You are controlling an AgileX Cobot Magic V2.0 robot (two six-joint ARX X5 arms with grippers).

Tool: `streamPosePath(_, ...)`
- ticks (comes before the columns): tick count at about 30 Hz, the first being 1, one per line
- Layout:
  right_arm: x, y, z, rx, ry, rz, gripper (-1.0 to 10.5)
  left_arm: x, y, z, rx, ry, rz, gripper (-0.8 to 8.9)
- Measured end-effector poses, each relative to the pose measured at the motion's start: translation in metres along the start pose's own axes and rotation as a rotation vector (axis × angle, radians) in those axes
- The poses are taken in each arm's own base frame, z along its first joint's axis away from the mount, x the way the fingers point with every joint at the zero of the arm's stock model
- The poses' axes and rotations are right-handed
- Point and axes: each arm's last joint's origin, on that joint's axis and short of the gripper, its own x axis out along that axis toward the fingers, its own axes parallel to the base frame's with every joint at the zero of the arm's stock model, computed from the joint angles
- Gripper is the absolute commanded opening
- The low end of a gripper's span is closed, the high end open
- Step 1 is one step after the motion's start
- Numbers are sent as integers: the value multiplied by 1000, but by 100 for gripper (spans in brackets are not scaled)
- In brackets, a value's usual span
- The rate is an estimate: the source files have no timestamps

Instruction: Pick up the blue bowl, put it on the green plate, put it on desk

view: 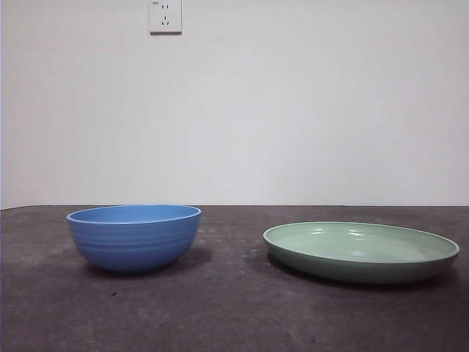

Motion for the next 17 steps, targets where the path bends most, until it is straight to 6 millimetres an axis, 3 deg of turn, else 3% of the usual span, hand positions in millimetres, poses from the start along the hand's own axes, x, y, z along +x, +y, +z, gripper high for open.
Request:
streamPosePath(8, -20, 18, 49, -11, -76, 26, 8, -21, -23, 49, 21, -20, -9, 14)
streamPosePath(17, -25, 38, 95, -85, 160, 92, 8, -23, -48, 92, 154, 193, -100, 14)
